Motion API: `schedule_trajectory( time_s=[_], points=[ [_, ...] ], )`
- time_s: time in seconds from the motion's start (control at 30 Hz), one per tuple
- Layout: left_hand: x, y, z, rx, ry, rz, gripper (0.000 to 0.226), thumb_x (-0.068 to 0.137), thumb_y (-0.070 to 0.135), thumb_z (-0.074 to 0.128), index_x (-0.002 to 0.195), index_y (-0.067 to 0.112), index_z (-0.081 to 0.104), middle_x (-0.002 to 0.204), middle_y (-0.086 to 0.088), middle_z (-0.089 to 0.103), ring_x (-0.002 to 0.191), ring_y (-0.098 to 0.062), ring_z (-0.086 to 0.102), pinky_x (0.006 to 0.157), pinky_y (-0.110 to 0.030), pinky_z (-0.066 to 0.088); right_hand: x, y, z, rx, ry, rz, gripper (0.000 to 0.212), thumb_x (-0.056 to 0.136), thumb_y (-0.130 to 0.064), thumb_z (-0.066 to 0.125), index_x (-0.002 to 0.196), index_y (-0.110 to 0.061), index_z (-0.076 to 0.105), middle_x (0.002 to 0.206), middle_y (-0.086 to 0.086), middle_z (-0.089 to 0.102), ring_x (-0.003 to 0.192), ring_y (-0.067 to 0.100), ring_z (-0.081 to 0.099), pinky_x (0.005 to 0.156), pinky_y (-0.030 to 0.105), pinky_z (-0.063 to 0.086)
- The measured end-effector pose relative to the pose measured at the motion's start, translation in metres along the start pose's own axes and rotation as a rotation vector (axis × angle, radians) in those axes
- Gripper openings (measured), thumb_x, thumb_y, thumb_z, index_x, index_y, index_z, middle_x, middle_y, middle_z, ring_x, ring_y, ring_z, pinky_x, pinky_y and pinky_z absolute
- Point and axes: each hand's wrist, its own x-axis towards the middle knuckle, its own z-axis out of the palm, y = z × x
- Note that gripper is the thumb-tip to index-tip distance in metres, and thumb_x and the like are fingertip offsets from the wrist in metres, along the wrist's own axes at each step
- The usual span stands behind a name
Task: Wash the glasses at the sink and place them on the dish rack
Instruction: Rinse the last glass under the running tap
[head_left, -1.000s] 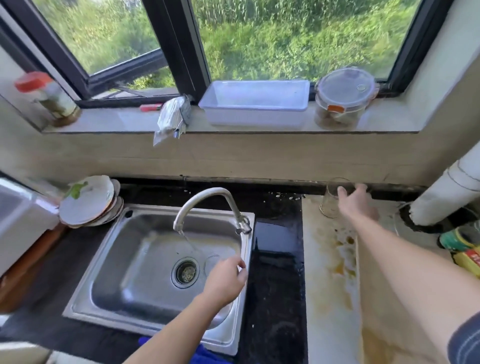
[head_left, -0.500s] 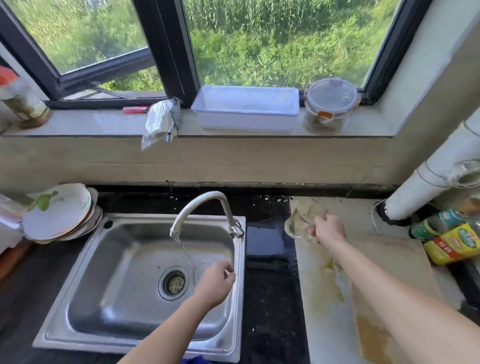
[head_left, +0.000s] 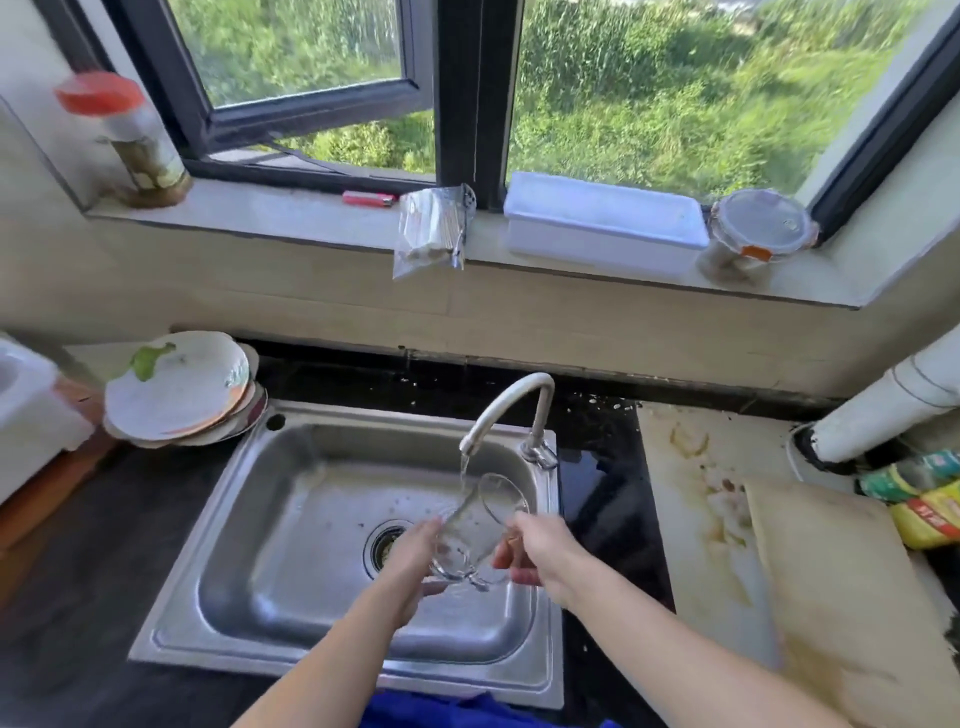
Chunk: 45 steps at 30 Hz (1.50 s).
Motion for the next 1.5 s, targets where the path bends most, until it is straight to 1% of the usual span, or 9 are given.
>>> schedule_trajectory(
  time_s=[0.2, 0.4, 0.47, 0.57, 0.73, 0.87, 1.07, 1.27, 1.5],
  points=[
    [0.008, -0.004, -0.021, -0.511, -0.045, -0.073, 0.026, 0.094, 0.038, 0.053, 0.102, 0.013, 0.058, 0.097, -0.012, 0.060, 0.068, -0.027, 0.060, 0.056, -0.032, 0.048, 0.000, -0.012, 0.033, 0.109, -0.139, 0.109, 0.022, 0.100, -0.015, 0.041, 0.089, -0.004, 0.056, 0.067, 0.012, 0.070, 0.060, 0.021, 0.067, 0.044, 0.021, 0.046],
    [0.020, 0.009, -0.028, -0.492, -0.098, -0.164, 0.038, 0.091, 0.048, 0.054, 0.095, 0.012, 0.065, 0.099, -0.014, 0.065, 0.080, -0.030, 0.063, 0.068, -0.038, 0.052, 0.023, -0.037, 0.024, -0.293, -0.127, -0.006, 0.020, 0.096, -0.020, 0.052, 0.112, -0.010, 0.060, 0.099, 0.009, 0.069, 0.071, 0.020, 0.071, 0.045, 0.020, 0.044],
    [0.021, 0.014, -0.030, -0.470, -0.142, -0.191, 0.038, 0.094, 0.047, 0.047, 0.092, 0.013, 0.064, 0.088, -0.010, 0.069, 0.074, -0.026, 0.063, 0.062, -0.032, 0.048, 0.030, -0.046, 0.023, -0.260, -0.126, -0.052, 0.015, 0.096, -0.015, 0.057, 0.109, -0.009, 0.061, 0.092, 0.011, 0.066, 0.062, 0.018, 0.069, 0.042, 0.019, 0.043],
    [0.025, 0.017, -0.032, -0.546, -0.178, -0.136, 0.036, 0.086, 0.044, 0.056, 0.105, 0.014, 0.060, 0.101, -0.012, 0.062, 0.079, -0.028, 0.060, 0.071, -0.036, 0.050, 0.037, -0.049, 0.025, -0.181, -0.120, -0.048, 0.013, 0.097, -0.007, 0.055, 0.099, 0.002, 0.063, 0.077, 0.013, 0.066, 0.053, 0.015, 0.066, 0.040, 0.017, 0.045],
    [0.026, 0.026, -0.035, -0.561, -0.160, -0.086, 0.026, 0.085, 0.039, 0.057, 0.087, 0.014, 0.061, 0.080, -0.008, 0.061, 0.064, -0.023, 0.055, 0.058, -0.030, 0.043, 0.043, -0.043, 0.026, -0.291, -0.165, -0.022, 0.015, 0.091, -0.001, 0.058, 0.103, 0.006, 0.063, 0.094, 0.019, 0.070, 0.062, 0.017, 0.070, 0.044, 0.020, 0.048],
    [0.027, 0.029, -0.038, -0.345, -0.210, -0.171, 0.051, 0.089, 0.060, 0.048, 0.085, 0.013, 0.066, 0.074, -0.010, 0.061, 0.060, -0.024, 0.053, 0.060, -0.031, 0.046, 0.054, -0.049, 0.027, -0.328, -0.112, -0.151, 0.005, 0.093, -0.009, 0.061, 0.091, -0.005, 0.059, 0.097, 0.016, 0.066, 0.063, 0.027, 0.067, 0.039, 0.020, 0.043],
    [0.033, 0.042, -0.028, -0.692, -0.098, -0.044, 0.028, 0.095, 0.037, 0.040, 0.093, 0.018, 0.061, 0.086, -0.011, 0.064, 0.074, -0.025, 0.060, 0.064, -0.033, 0.046, 0.060, -0.044, 0.025, -0.173, -0.198, 0.067, 0.017, 0.095, -0.007, 0.058, 0.098, 0.008, 0.066, 0.089, 0.020, 0.073, 0.048, 0.010, 0.061, 0.041, 0.016, 0.048],
    [0.037, 0.037, -0.023, -0.428, -0.101, -0.064, 0.039, 0.098, 0.045, 0.039, 0.088, 0.018, 0.064, 0.076, -0.006, 0.072, 0.057, -0.021, 0.064, 0.055, -0.028, 0.036, 0.061, -0.058, 0.012, -0.364, -0.193, -0.091, 0.019, 0.095, 0.000, 0.053, 0.102, -0.017, 0.054, 0.101, 0.015, 0.068, 0.060, 0.018, 0.068, 0.046, 0.022, 0.049],
    [0.035, 0.030, -0.030, -0.594, -0.126, -0.058, 0.024, 0.093, 0.031, 0.046, 0.088, 0.015, 0.062, 0.079, -0.010, 0.063, 0.069, -0.025, 0.056, 0.060, -0.031, 0.038, 0.054, -0.065, 0.015, -0.472, -0.263, -0.095, 0.017, 0.093, -0.010, 0.060, 0.100, 0.005, 0.063, 0.082, 0.016, 0.072, 0.060, 0.018, 0.068, 0.046, 0.021, 0.049]
  ],
)
